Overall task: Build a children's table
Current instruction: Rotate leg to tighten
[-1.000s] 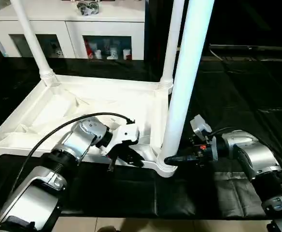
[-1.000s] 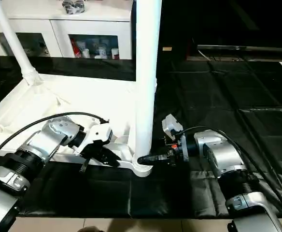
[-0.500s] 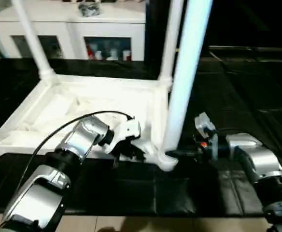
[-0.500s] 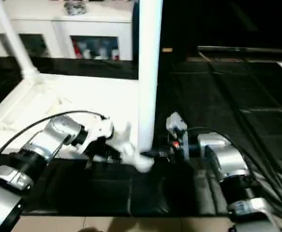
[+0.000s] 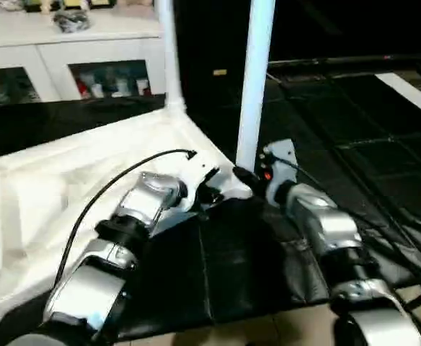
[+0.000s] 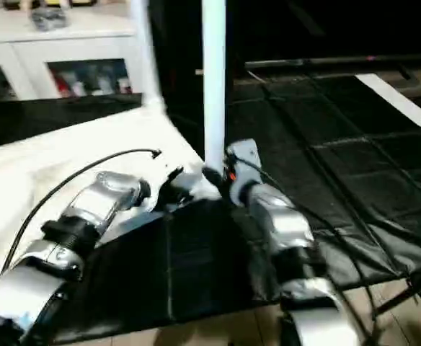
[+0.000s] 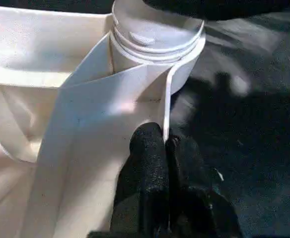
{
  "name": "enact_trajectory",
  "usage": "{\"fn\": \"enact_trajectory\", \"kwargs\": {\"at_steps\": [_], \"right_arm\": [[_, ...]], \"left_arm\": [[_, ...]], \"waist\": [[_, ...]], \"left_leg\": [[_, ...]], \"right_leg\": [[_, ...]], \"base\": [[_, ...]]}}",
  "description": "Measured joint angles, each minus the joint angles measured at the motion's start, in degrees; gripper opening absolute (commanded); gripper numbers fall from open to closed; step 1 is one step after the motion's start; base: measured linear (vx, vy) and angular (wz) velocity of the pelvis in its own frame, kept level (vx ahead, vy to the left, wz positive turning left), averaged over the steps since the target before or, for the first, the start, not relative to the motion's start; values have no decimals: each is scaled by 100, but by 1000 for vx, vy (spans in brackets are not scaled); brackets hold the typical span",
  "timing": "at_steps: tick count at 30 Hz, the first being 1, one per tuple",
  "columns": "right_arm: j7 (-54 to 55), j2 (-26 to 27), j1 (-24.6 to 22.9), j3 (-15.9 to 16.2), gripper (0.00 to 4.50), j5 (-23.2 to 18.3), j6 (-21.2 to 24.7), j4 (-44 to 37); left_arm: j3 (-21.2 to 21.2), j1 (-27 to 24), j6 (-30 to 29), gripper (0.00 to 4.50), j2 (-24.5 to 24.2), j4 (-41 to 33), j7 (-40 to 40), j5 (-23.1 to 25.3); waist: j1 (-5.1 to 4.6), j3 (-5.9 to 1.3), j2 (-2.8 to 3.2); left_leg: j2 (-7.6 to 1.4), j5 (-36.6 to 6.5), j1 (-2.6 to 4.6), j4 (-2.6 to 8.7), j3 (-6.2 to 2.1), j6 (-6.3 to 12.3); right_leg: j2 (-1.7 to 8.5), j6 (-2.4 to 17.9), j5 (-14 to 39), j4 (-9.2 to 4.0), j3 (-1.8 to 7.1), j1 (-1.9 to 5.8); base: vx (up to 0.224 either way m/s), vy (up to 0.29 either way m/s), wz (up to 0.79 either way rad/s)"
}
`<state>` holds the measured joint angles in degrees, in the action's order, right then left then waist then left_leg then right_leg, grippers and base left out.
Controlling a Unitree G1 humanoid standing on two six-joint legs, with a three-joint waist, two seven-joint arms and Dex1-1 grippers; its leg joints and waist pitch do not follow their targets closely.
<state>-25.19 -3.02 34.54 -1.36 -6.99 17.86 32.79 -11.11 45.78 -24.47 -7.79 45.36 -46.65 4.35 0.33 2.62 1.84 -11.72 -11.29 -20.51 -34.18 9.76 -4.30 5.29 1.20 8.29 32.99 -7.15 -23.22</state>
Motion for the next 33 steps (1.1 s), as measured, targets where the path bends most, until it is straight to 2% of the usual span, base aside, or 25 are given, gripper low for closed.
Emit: {"fn": "enact_trajectory", "kwargs": {"at_steps": [2, 9, 12, 16, 21, 24, 31, 33], "right_arm": [[15, 6, 3, 0, 252, 29, -50, 7], [-303, -42, -21, -35, 310, -48, -97, -10], [-847, -284, -94, 5, 343, -159, -69, -54], [-1936, -901, -311, 217, 374, -282, -186, -226], [-3467, -1684, -582, 445, 418, -539, -167, -558], [-4233, -2021, -612, 606, 418, -664, -55, -729], [-5181, -2258, -622, 877, 418, -716, -81, -756], [-5402, -2278, -609, 956, 393, -728, -117, -722]], "left_arm": [[10, 1, -5, 0, 2, -10, 8, -16], [-75, -21, 68, 0, -93, -90, -238, -12], [-197, -99, 85, 0, -147, -251, -578, -17], [-443, -194, 338, 0, -390, -427, -1208, -28], [-652, -276, 688, 0, -753, -543, -2009, -71], [-740, -328, 915, 0, -904, -589, -2439, -80], [-992, -520, 1264, 0, -1325, -927, -3396, -207], [-1075, -535, 1380, 0, -1422, -1008, -3617, -214]], "waist": [[16, 0, 0], [28, 1, 1], [127, 2, 2], [263, 5, 7], [464, 29, 49], [519, 33, 58], [636, 33, 57], [659, 32, 57]], "left_leg": [[0, -4, 0, 10, 1, -3], [0, -8, -1, 11, 7, 13], [-1, -8, 1, 13, 7, 15], [-3, -8, 19, 12, 8, 12], [-12, -13, 13, -3, 29, 2], [-13, -13, 10, -6, 30, 1], [-15, -13, 5, -8, 29, 0], [-15, -11, 2, -8, 34, 2]], "right_leg": [[-1, 24, -2, 1, 0, -2], [-1, 31, 6, 1, 5, -5], [-1, 31, 7, 2, 5, -7], [0, 31, 7, 5, 6, -7], [0, 34, 5, 13, 24, -6], [1, 32, 5, 16, 27, -1], [2, 31, 7, 16, 26, 0], [3, 29, 7, 16, 32, 2]], "base": [[0, 0, 0], [0, 0, 0], [0, 0, 0], [0, 0, 0], [0, 0, 0], [0, 0, 0], [0, 0, 0], [0, 0, 0]]}}
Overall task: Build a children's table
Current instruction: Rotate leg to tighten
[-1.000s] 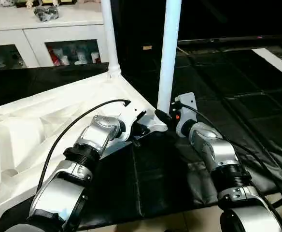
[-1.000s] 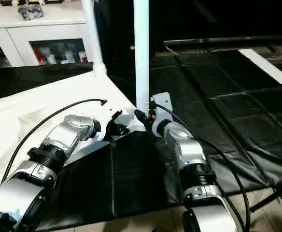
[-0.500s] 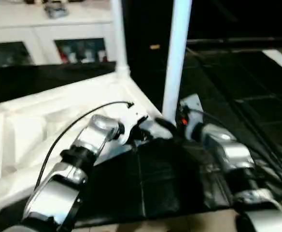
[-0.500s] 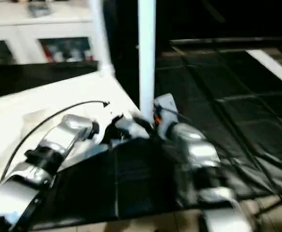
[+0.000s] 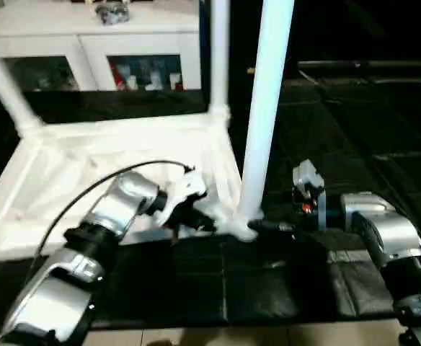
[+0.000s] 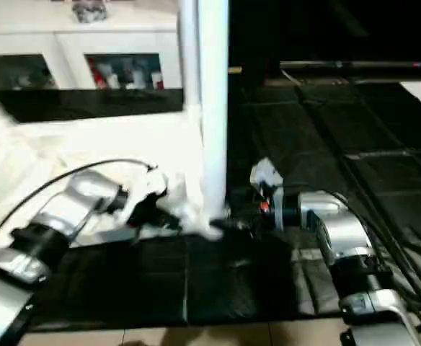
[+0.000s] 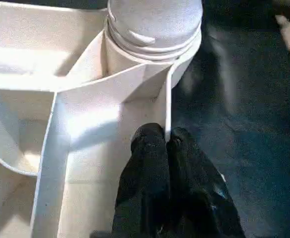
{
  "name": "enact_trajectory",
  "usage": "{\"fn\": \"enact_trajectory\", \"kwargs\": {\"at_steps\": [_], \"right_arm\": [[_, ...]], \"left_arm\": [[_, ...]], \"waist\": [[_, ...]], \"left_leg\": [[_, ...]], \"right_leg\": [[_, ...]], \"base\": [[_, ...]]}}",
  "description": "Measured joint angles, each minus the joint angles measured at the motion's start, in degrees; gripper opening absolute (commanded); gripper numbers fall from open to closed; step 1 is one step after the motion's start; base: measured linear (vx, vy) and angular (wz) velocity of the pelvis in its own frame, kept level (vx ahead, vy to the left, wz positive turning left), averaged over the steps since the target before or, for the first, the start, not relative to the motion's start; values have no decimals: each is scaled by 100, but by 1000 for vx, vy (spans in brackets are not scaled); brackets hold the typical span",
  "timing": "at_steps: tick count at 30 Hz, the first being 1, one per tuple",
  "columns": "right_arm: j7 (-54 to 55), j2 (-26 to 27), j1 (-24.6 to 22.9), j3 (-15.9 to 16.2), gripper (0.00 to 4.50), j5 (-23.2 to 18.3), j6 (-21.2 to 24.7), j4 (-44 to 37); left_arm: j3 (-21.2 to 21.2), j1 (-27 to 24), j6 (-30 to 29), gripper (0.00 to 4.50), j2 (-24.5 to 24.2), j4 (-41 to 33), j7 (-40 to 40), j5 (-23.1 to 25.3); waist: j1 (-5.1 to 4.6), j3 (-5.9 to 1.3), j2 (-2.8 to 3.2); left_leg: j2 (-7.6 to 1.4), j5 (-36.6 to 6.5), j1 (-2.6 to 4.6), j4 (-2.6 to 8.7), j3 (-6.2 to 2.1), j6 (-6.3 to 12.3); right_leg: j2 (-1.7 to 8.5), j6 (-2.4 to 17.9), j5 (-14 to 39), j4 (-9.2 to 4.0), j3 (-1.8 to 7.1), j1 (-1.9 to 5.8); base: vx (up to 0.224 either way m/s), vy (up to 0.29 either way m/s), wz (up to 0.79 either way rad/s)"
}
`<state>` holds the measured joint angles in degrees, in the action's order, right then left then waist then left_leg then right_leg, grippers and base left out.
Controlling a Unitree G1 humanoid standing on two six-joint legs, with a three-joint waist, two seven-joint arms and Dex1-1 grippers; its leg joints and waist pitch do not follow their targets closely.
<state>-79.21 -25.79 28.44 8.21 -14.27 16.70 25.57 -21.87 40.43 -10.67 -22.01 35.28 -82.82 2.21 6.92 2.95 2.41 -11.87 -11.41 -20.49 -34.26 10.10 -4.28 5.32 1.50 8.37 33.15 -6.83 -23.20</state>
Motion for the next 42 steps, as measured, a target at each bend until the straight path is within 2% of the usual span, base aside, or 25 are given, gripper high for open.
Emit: {"fn": "enact_trajectory", "kwargs": {"at_steps": [3, 5, 19, 27, 31, 35, 37, 42], "right_arm": [[-204, -5, 55, 136, 375, -12, -37, 47], [-267, 1, 78, 140, 347, -12, -70, 57], [-542, 46, 119, 261, 228, -14, -113, 174], [-536, 46, 127, 261, 205, -5, -159, 138], [-152, 137, -85, 123, 204, -16, 24, -103], [769, 401, -154, -67, 204, 155, 169, -204], [1475, 688, -154, -221, 200, 286, 185, -198], [2813, 1257, -76, -552, 199, 518, 184, -37]], "left_arm": [[-73, -7, 157, 0, -22, -20, -130, 1], [-101, -11, 211, 0, -9, -22, -166, 1], [-158, -76, 285, 0, -37, -132, -195, -13], [-145, -75, 295, 0, -48, -133, -195, -31], [-70, -72, 25, 0, 93, -51, 50, -28], [110, -18, -273, 0, 248, 141, 662, 41], [216, 48, -486, 0, 351, 224, 1088, 114], [526, 116, -1027, 0, 739, 348, 1954, 156]], "waist": [[17, 0, -1], [24, 0, -1], [15, -2, -4], [12, -3, -6], [8, -3, -6], [-91, -4, -6], [-204, -5, -7], [-409, -8, -5]], "left_leg": [[0, 3, -4, -6, 3, 5], [0, 5, -5, -7, 6, 7], [-1, 5, -6, -8, 6, 8], [-1, 5, -3, -8, 6, 8], [0, 6, -1, -8, 5, 7], [0, 9, 14, -9, 5, 1], [2, 13, 24, -8, 2, -5], [6, 12, 31, -6, -9, -7]], "right_leg": [[1, 0, 0, 0, 5, 4], [2, 0, 0, 0, 8, 5], [2, -8, 5, 3, 7, 5], [2, -8, 5, 5, 7, 6], [2, -8, 5, 7, 8, 9], [1, -22, 9, 8, 7, 13], [-1, -29, 10, 7, 6, 14], [-1, -32, 12, -1, -2, 26]], "base": [[0, 0, 0], [0, 0, 0], [0, 0, 0], [0, 0, 0], [0, 0, 0], [0, 0, 0], [0, 0, 0], [0, 0, 0]]}}
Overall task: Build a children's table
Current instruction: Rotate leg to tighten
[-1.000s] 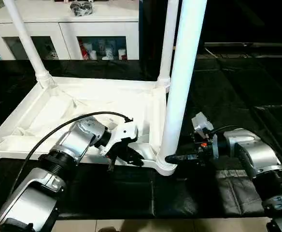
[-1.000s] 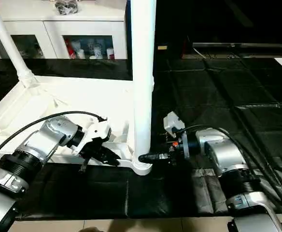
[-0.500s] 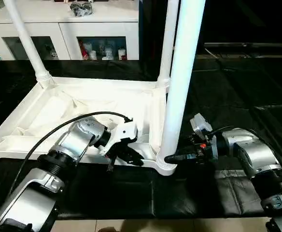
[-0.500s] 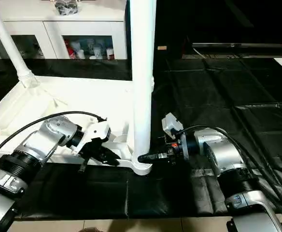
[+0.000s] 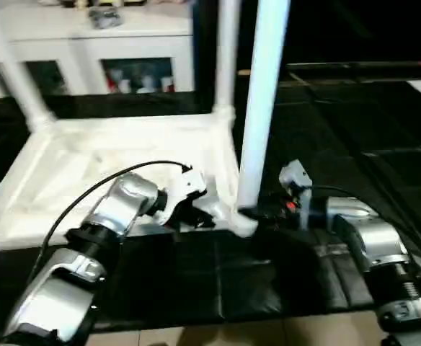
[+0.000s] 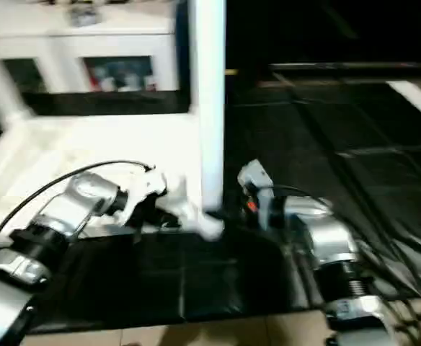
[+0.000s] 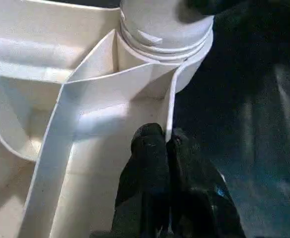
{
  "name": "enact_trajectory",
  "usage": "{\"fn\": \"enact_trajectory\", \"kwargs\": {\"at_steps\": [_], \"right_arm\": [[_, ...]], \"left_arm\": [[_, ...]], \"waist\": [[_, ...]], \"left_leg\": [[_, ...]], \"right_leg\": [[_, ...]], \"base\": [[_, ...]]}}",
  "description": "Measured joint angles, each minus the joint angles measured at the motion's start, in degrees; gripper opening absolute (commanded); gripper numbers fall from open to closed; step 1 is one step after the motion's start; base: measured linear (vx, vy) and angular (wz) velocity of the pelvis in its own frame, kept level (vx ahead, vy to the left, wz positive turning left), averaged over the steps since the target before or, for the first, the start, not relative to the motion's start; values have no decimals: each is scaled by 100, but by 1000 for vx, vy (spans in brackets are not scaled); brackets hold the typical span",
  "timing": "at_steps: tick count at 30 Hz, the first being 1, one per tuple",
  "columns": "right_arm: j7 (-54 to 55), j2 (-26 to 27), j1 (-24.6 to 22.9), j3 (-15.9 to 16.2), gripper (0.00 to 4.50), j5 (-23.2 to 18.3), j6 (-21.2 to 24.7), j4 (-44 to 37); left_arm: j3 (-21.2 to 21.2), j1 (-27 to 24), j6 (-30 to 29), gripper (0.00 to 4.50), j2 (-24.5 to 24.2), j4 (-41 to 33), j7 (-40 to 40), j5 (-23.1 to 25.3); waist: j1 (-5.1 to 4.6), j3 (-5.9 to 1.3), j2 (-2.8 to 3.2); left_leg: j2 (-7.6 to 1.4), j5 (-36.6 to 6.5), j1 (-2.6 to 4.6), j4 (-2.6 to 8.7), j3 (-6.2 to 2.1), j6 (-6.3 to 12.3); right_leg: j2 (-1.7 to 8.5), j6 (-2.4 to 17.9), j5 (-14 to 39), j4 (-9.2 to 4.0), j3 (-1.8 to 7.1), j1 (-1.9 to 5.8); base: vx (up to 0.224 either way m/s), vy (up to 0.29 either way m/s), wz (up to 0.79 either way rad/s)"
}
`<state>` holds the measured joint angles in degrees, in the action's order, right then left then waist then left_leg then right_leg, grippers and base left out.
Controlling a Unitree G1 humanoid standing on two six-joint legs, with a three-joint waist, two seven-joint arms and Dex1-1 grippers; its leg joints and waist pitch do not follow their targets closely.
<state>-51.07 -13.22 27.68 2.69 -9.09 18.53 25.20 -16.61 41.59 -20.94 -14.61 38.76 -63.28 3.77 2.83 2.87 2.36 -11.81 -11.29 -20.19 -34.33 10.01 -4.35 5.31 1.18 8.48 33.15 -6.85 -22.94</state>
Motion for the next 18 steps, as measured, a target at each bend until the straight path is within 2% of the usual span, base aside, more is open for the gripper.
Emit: {"fn": "enact_trajectory", "kwargs": {"at_steps": [2, 5, 9, 11, 13, 18], "right_arm": [[843, 377, 200, -169, 199, 116, 3, 227], [1715, 698, 434, -300, 199, 277, -12, 467], [2109, 834, 550, -335, 199, 420, -59, 548], [2111, 849, 554, -365, 251, 418, -56, 546], [2110, 928, 553, -475, 267, 362, -45, 541], [1816, 866, 413, -465, 307, 229, -113, 424]], "left_arm": [[166, 137, -232, 0, 212, 161, 563, 37], [361, 215, -389, 0, 503, 283, 1245, 45], [530, 217, -477, 0, 669, 291, 1590, 42], [551, 217, -489, 0, 672, 277, 1587, 37], [550, 217, -488, 0, 668, 267, 1547, 37], [484, 187, -412, 0, 571, 213, 1311, 37]], "waist": [[-101, 1, 1], [-173, 1, 1], [-183, 1, 1], [-164, 1, 1], [-153, 1, 1], [-141, 1, 1]], "left_leg": [[2, 0, 1, 1, -7, -1], [4, -2, 0, 0, -20, -3], [5, -7, 0, 20, -19, -7], [5, -6, 1, 36, -19, -5], [4, -3, 1, 43, -18, -1], [4, 0, 0, 44, -14, 7]], "right_leg": [[0, 0, 0, -4, -7, -7], [0, 1, -1, -9, -16, -12], [-1, 6, -3, -7, -16, -18], [-3, 14, -7, -8, -16, -22], [-5, 26, -12, -8, -16, -25], [-5, 29, -14, -10, -12, -28]], "base": [[0, 0, 0], [0, 0, 0], [0, 0, 0], [0, 0, 0], [0, 0, 0], [0, 0, 0]]}}
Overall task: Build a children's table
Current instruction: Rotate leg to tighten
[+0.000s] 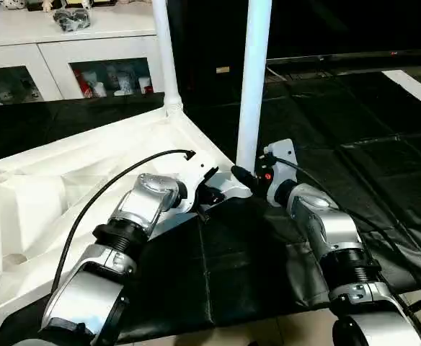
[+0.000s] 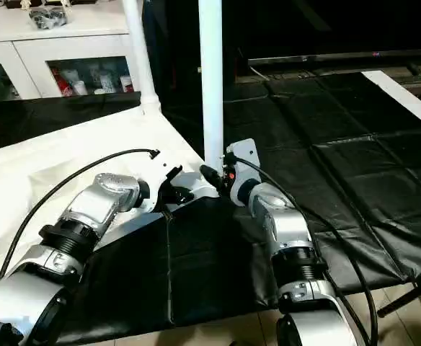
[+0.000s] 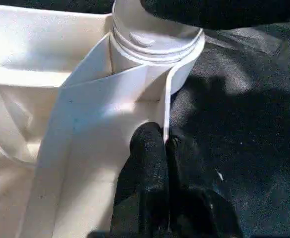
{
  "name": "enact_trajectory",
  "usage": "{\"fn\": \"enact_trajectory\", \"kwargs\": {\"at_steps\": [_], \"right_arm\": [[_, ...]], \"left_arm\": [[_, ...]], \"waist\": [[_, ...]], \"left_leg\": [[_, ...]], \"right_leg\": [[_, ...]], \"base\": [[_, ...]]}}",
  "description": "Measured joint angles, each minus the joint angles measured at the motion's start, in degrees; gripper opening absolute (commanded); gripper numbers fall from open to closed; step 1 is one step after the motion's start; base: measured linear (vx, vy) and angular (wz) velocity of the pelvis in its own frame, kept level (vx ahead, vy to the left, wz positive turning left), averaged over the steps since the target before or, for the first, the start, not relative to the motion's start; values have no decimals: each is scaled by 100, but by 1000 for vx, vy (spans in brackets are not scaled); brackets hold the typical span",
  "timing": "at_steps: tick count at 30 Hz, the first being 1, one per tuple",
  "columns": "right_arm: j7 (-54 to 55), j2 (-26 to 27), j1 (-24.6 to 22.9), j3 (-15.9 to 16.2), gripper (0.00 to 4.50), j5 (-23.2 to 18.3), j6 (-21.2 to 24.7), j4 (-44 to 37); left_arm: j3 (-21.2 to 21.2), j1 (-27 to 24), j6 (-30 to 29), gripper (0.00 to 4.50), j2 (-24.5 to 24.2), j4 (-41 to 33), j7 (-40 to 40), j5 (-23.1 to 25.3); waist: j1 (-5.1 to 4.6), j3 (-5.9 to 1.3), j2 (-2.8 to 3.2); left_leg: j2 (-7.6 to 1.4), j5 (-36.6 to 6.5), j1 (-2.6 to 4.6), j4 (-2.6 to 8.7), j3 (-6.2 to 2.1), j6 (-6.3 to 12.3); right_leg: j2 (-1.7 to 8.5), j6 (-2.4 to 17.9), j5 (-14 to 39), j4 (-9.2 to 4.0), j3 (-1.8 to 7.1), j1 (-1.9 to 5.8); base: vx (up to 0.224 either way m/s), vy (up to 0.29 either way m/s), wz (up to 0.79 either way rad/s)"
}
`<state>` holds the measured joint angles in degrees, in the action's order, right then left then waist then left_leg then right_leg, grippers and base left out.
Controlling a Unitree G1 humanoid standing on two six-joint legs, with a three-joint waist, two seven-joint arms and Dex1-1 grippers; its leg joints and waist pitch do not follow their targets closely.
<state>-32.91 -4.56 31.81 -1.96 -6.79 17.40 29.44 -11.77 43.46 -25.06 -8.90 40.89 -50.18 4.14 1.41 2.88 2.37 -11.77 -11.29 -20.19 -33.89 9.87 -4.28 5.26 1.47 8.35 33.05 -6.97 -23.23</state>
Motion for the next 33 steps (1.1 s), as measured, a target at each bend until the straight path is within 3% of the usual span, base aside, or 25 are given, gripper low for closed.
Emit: {"fn": "enact_trajectory", "kwargs": {"at_steps": [7, 11, 15, 19, 26, 33], "right_arm": [[-1793, -771, -285, 315, 375, -283, -62, -254], [-2478, -1067, -285, 556, 406, -370, -67, -288], [-3499, -1445, -284, 812, 406, -511, -110, -394], [-4101, -1625, -282, 909, 406, -651, -112, -403], [-4794, -1781, -268, 1142, 336, -739, -29, -386], [-5083, -1873, -266, 1165, 280, -822, -2, -341]], "left_arm": [[-384, -152, 513, 0, -494, -190, -1154, -25], [-518, -200, 885, 0, -698, -196, -1780, -53], [-719, -232, 1242, 0, -895, -276, -2508, -153], [-814, -237, 1516, 0, -1019, -327, -2806, -170], [-996, -308, 1825, 0, -1166, -364, -3262, -168], [-1099, -321, 1930, 0, -1165, -451, -3363, -168]], "waist": [[135, 2, 3], [277, 3, 5], [452, 7, 11], [516, 7, 11], [539, 8, 2], [536, 10, -6]], "left_leg": [[-1, 1, -2, -1, -2, 2], [-9, -7, 5, -4, 8, -14], [-11, -2, -17, -16, 28, -7], [-10, 2, -23, -22, 42, 0], [-11, 4, -32, -27, 42, 2], [-11, 5, -34, -31, 42, 4]], "right_leg": [[0, 6, -2, 4, 0, -3], [1, 6, -2, 7, 7, -2], [5, 1, 1, 8, 32, 2], [5, -2, 2, 10, 53, 2], [6, -9, 7, 11, 54, 2], [6, -10, 8, 14, 57, 2]], "base": [[0, 0, 0], [0, 0, 0], [0, 0, 0], [0, 0, 0], [0, 0, 0], [0, 0, 0]]}}
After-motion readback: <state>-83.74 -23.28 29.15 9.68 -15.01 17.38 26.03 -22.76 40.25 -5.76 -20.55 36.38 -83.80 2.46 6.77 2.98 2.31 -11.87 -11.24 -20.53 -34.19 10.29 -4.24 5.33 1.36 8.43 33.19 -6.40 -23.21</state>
